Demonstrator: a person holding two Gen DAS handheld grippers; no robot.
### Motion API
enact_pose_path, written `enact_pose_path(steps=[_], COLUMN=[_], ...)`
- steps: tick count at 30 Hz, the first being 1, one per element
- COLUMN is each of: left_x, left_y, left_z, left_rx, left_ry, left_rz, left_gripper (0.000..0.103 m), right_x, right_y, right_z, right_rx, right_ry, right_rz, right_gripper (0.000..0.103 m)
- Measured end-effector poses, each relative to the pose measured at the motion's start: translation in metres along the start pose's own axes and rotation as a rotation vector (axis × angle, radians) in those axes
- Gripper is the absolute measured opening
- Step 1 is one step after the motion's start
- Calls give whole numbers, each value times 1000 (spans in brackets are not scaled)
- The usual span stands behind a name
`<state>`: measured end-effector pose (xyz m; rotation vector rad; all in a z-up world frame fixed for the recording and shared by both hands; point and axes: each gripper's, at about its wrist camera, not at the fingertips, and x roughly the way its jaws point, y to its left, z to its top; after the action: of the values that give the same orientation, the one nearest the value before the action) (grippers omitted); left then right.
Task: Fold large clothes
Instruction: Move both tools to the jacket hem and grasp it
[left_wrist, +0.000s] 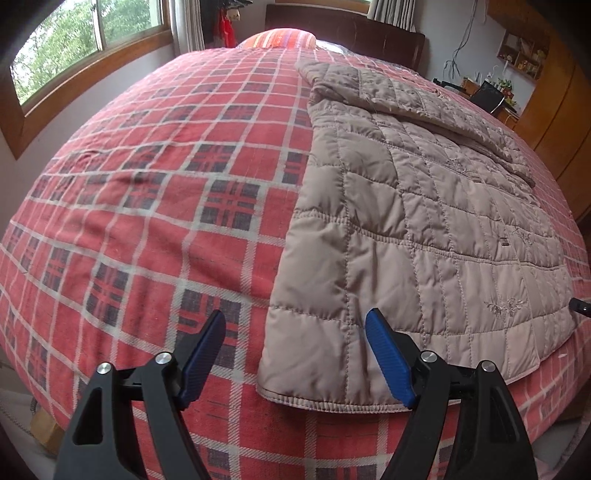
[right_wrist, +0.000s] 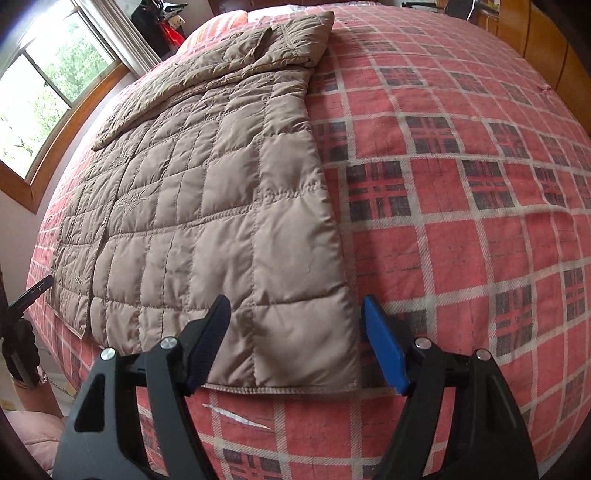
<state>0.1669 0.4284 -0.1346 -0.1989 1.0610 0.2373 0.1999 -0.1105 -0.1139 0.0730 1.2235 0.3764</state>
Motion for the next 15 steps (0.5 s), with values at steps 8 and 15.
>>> enact_pose_path(steps=[8, 15], left_x=[5, 13], left_y=[-4, -6], left_z=[-5, -7], left_rx=[7, -4], left_ry=[27, 45], left_rz=[-60, -88], left_gripper=[78, 67], right_x=[0, 4], right_y=[0, -7], right_z=[-4, -8], right_rx=[-6, -11], right_ry=[16, 26], right_rz=[17, 32], right_gripper=[73, 67])
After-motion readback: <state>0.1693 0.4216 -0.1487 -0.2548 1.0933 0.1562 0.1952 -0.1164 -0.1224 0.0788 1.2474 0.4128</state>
